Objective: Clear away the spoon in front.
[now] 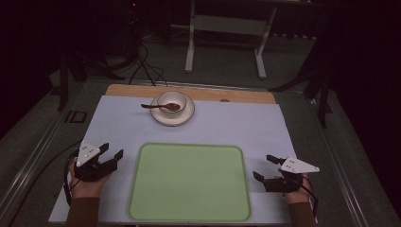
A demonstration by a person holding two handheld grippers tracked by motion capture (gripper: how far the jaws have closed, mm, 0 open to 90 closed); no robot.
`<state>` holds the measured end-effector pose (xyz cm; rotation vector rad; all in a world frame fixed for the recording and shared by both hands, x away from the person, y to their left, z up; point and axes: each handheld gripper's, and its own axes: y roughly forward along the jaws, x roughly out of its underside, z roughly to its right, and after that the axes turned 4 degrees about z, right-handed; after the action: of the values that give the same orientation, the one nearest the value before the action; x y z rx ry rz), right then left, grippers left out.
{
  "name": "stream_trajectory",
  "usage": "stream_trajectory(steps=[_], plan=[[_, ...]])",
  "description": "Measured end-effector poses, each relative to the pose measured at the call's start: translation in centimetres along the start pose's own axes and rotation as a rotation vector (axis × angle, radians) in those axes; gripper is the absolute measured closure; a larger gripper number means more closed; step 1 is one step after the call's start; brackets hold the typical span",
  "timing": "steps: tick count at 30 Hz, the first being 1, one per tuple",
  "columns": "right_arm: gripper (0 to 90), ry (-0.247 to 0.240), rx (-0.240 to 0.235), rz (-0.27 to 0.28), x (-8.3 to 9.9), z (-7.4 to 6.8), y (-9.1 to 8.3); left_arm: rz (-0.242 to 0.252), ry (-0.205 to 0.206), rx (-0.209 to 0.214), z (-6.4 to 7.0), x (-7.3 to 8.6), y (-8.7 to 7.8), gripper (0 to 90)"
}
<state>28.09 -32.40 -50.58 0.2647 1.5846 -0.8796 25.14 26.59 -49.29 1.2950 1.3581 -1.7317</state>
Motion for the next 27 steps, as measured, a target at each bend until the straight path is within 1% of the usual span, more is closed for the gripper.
stream_trajectory(steps=[1,6,9,14,18,27], plan=[[14.0,-0.002,0.001,0.013,-0.06,0.0,-0.05,0.001,0.002,-0.002,-0.01,0.01,0.05,39.4],[14.1,-0.013,0.001,0.026,-0.13,0.0,-0.19,-0.007,0.004,-0.013,-0.26,0.03,0.27,38.5],[14.1,-0.019,0.002,0.031,-0.18,-0.03,-0.23,-0.007,-0.012,-0.022,-0.58,0.09,0.27,38.4],[14.1,-0.023,-0.001,0.038,-0.22,-0.02,-0.3,-0.021,-0.02,-0.032,-0.81,0.18,0.52,38.2],[14.1,-0.025,-0.003,0.038,-0.22,0.02,-0.28,-0.014,-0.017,-0.025,-0.68,0.12,0.59,38.2],[14.1,-0.024,-0.002,0.038,-0.28,0.04,-0.3,-0.027,0.003,-0.006,-0.01,-0.15,1.04,37.7]])
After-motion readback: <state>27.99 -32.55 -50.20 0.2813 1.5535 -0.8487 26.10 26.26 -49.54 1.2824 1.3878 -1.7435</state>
